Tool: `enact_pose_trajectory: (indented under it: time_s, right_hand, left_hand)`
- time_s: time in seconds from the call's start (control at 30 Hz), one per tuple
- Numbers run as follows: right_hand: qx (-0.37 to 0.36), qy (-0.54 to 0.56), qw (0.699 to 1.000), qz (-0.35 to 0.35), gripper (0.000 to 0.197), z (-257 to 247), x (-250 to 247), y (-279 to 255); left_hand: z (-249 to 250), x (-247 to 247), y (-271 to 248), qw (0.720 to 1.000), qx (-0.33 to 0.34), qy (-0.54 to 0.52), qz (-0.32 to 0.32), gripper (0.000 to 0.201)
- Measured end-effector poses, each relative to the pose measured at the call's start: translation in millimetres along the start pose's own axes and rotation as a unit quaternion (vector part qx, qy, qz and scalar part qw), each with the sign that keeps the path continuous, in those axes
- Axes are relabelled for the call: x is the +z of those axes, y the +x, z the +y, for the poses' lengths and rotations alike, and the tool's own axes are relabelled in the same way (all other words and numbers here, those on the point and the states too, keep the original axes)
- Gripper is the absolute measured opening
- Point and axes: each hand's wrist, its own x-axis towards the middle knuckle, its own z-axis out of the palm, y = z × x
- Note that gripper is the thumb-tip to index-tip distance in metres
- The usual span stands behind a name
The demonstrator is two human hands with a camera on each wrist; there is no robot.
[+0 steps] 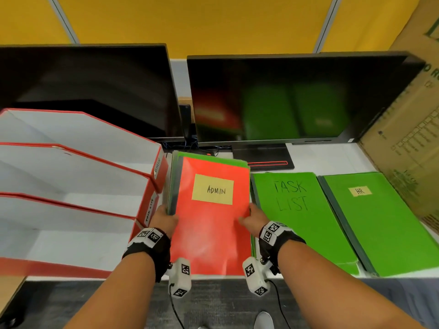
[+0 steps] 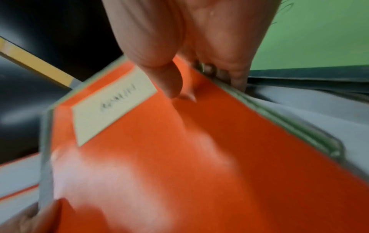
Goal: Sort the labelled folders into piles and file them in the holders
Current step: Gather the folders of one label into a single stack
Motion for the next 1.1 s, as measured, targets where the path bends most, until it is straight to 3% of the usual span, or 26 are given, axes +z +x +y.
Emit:
enact_pose_trajectory:
  time_s: [0.1, 0.23, 0.37, 0.43, 0.5, 0.6, 0.77, 0.87, 1.0, 1.1]
  right_hand:
    - [-0.015, 0.121, 0.990, 0.073, 0.050, -17.4, -9.1, -2.5]
    - [-0.084, 0.223, 0.962, 0.134, 0.032, -52.0, -31.9, -14.3]
    - [-0.157, 0.246, 0.950, 0.114, 0.038, -66.7, -44.4, -25.2]
    - [-0.155, 0.225, 0.959, 0.079, 0.042, -63.0, -42.9, -30.8]
    - [-0.138, 0.156, 0.977, 0.051, 0.039, -54.9, -37.9, -37.1]
    - [-0.114, 0.096, 0.987, 0.057, 0.032, -50.6, -35.1, -43.1]
    - [-0.112, 0.081, 0.988, 0.075, 0.028, -49.1, -48.3, -38.6]
    - [-0.090, 0.021, 0.994, 0.063, 0.024, -38.8, -45.0, -37.5]
    - [-0.078, 0.052, 0.988, 0.122, 0.015, -38.1, -54.3, -34.7]
    - [-0.075, 0.068, 0.979, 0.175, 0.018, -37.1, -69.4, -31.0]
  left_hand:
    - [7.0, -10.6, -13.1, 0.993, 0.040, -0.112, -0.027, 0.031]
    - [25.8, -25.3, -30.4, 0.967, 0.103, -0.233, -0.026, 0.037]
    - [37.2, -30.9, -35.1, 0.943, 0.115, -0.310, -0.027, 0.062]
    - [37.7, -29.6, -38.7, 0.946, 0.107, -0.306, -0.021, 0.076]
    - [33.2, -25.3, -42.5, 0.953, 0.096, -0.287, -0.016, 0.076]
    - [27.5, -20.3, -45.0, 0.958, 0.084, -0.275, -0.014, 0.080]
    - [36.1, -16.9, -46.1, 0.963, 0.097, -0.251, -0.012, 0.066]
    - [31.5, -15.3, -44.9, 0.988, 0.096, -0.123, 0.011, 0.055]
    - [38.2, -13.5, -48.2, 0.987, 0.131, -0.097, 0.015, 0.028]
    - [42.8, -7.6, -43.8, 0.980, 0.115, -0.158, -0.040, 0.038]
